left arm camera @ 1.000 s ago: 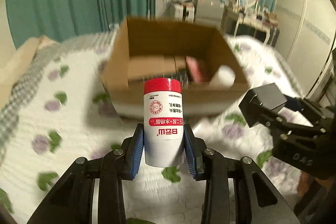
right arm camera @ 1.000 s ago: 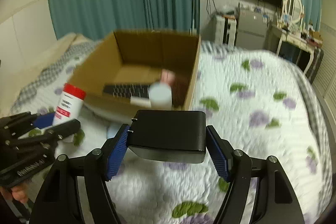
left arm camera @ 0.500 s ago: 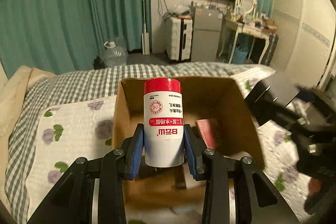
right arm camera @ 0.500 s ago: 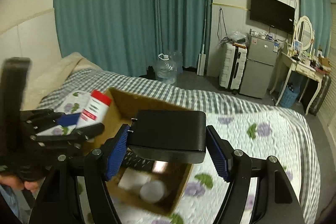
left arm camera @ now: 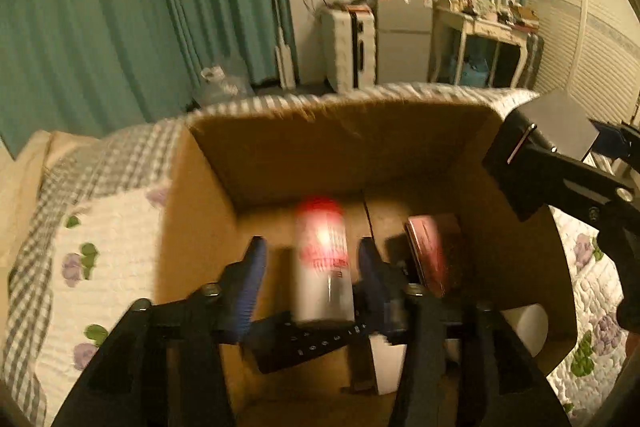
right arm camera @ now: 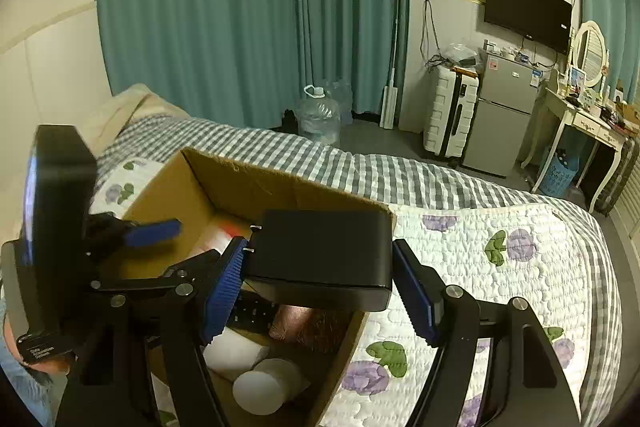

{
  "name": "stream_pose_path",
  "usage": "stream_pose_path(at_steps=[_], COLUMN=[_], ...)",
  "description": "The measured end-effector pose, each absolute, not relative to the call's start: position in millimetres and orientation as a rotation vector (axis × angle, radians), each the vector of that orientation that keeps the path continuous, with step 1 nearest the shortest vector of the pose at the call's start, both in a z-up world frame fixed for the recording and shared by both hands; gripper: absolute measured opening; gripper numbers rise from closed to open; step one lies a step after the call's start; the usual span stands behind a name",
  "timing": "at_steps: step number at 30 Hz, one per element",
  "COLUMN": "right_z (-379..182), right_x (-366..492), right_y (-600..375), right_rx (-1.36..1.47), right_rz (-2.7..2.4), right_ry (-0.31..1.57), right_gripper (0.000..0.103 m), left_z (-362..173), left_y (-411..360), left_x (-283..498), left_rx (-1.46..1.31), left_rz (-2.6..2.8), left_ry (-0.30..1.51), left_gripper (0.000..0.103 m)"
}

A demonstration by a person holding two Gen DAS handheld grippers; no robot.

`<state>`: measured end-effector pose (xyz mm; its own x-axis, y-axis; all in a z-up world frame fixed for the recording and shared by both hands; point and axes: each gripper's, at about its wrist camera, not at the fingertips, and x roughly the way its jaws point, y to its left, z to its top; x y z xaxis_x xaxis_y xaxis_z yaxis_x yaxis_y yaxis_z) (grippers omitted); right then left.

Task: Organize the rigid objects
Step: 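Carry the bottle and black charger over the box and release both inside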

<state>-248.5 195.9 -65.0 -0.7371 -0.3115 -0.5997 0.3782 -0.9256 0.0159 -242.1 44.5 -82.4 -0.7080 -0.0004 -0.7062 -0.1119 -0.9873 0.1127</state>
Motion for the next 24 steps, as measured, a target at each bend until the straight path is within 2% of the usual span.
stream_pose_path(at_steps=[8,15,18,19,21,24], right_z=[-57.3,-97.2,-99.3,-97.4,-94.8,-89.8], right_x=[-258.4,-298.7,-302.7,-303.3,-304.4,-295.5], right_y=[190.3,157.6,155.1,155.2,156.2,163.8], right_rx=[0.899,1.081,1.056,1.046,1.048,1.039], right_rz=[-2.603,-2.542,-2.574,-2.578,-2.582,-2.610], right_ry=[0.160,0.228,0.240,0.235,0.223,0.232], right_gripper=[0.071,0.071,0.069,0.070,0.080,0.082], left_z=[-44.5,-39.3,-44.1,-46.0,-48.1,-44.8], left_y=[21.3,6.4,4.5,3.0,2.7,4.9], left_x=[-219.3,-218.7,-221.5,-220.7,-221.7,-216.9], left_rx=[-1.092,-1.084,-1.101,-1.097,-1.101,-1.099], left_rz=[2.929,2.963,2.965,2.966,2.967,2.970], left_ry=[0.225,0.187,0.180,0.172,0.161,0.161], left_gripper=[0.062,0.063,0.063,0.063,0.063,0.063])
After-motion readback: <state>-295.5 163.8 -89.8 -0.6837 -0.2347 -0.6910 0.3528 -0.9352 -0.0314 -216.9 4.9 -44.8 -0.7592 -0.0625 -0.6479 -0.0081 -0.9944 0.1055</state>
